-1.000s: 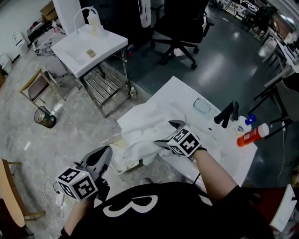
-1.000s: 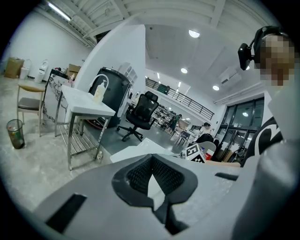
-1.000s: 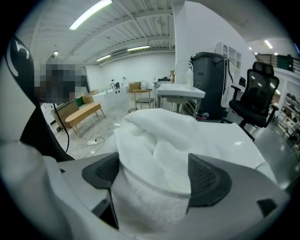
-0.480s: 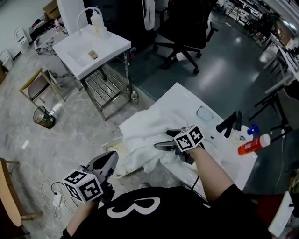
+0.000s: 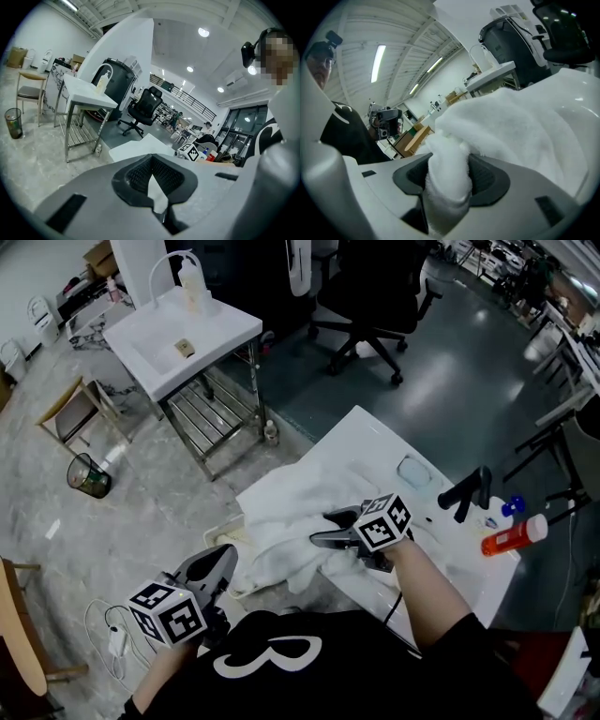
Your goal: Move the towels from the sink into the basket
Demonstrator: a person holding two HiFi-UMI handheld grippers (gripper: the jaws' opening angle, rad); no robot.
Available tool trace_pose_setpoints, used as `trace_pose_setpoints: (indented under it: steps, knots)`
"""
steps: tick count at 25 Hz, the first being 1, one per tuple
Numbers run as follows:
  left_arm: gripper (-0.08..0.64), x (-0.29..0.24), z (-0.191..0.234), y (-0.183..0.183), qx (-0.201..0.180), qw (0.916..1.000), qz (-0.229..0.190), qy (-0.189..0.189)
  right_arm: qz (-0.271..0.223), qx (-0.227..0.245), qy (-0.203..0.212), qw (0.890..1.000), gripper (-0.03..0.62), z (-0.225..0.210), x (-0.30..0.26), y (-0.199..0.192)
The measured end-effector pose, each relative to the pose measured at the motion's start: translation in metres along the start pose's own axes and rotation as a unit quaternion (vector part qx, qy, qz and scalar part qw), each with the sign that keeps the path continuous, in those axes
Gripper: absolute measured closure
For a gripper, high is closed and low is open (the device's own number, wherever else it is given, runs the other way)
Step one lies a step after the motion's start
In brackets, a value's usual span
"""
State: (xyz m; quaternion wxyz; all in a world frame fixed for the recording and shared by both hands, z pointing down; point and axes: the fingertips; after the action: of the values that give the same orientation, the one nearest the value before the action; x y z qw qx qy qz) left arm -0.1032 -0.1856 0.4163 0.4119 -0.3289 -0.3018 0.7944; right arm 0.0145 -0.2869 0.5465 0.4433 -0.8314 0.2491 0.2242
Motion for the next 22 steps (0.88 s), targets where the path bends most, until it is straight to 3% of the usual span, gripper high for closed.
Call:
trace_pose_setpoints:
  steps: [4,7,11,16,22]
  knots:
    - [0.554,-0.009,-0.005,0.006,-0.01,0.9999,0.005,-0.008,-0.008,0.032,0.001,0.999,0.449,0.006,0.006,0.003]
    - [0.554,-0.01,-0.007,0.011,-0.016,0.9998,0.009,-0.008,-0.014,0.043,-0.008,0.999,0.487,0.01,0.01,0.005]
    - [0.554,-0.01,-0.008,0.016,-0.024,0.9996,0.013,-0.009,-0.037,0.049,-0.017,0.998,0.5,0.018,0.019,0.012]
    - [0.554,-0.007,-0.014,0.025,-0.037,0.9991,0.007,-0.018,-0.108,0.044,-0.013,0.993,0.503,0.044,0.04,0.035]
    - [0.554,0.008,-0.021,0.036,-0.039,0.9984,0.006,-0.039,-0.206,0.032,-0.023,0.978,0.503,0.083,0.071,0.077]
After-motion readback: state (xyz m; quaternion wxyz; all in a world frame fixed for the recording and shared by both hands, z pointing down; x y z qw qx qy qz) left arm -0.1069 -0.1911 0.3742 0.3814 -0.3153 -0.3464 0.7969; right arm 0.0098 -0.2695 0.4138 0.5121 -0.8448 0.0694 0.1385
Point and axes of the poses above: the fingertips, and each gripper's own axes: x backward along the fingers, z to its left, y out of its top, and after that the axes turned 7 degrees about -y, right-handed
